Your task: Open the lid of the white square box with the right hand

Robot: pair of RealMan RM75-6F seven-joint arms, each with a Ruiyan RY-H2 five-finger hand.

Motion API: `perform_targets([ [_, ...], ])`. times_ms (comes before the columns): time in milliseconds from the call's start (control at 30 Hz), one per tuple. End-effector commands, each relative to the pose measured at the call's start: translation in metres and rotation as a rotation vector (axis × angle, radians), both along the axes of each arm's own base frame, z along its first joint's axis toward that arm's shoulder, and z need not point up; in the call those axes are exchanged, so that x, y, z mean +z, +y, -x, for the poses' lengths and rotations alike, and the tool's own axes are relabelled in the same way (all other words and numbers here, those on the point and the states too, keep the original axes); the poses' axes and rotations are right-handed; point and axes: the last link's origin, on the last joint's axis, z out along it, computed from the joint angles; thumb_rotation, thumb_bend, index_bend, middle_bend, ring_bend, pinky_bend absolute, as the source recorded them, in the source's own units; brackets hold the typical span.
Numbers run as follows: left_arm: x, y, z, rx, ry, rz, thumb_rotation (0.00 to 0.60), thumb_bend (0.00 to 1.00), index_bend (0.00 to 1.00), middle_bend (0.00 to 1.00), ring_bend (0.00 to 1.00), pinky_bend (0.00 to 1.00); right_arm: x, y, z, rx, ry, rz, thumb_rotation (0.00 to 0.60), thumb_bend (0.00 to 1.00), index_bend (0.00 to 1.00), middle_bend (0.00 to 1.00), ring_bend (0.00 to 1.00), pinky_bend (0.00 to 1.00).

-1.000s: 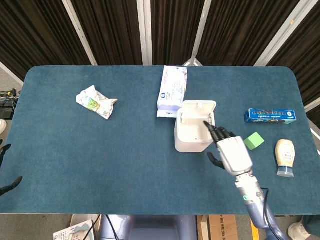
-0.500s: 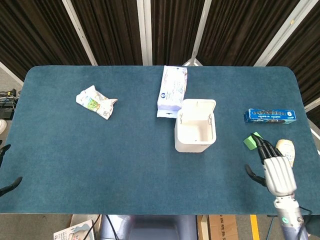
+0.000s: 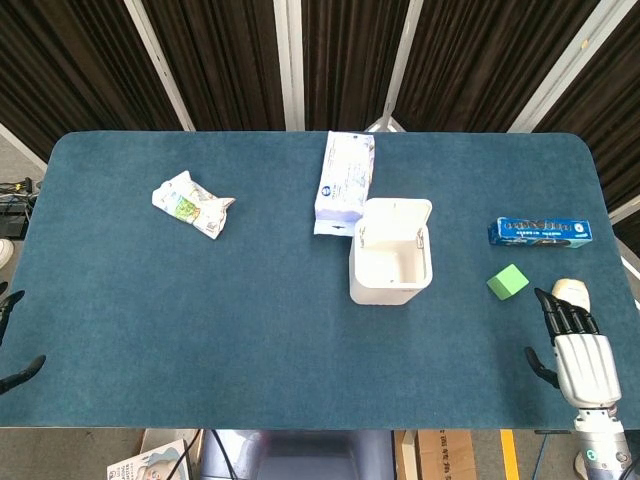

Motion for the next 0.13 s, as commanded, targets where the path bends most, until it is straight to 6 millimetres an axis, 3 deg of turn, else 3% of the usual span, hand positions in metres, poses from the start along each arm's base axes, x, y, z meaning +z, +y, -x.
perform_targets([
  [33, 0.0011, 0.0003, 0.0003, -0.001, -0.006, 0.008, 0.600, 0.07, 0.16, 0.07, 0.00, 0.00, 0.0028, 0.0011, 0.0003, -0.012, 0.000, 0.014, 0.600, 0.29, 0.04, 0.18, 0.18, 0.19],
  [133, 0.0031, 0.0004, 0.0011, -0.003, -0.011, 0.005, 0.600, 0.07, 0.16, 0.07, 0.00, 0.00, 0.0054, 0.0023, -0.0003, -0.015, -0.001, 0.025, 0.600, 0.29, 0.04, 0.18, 0.18, 0.19],
])
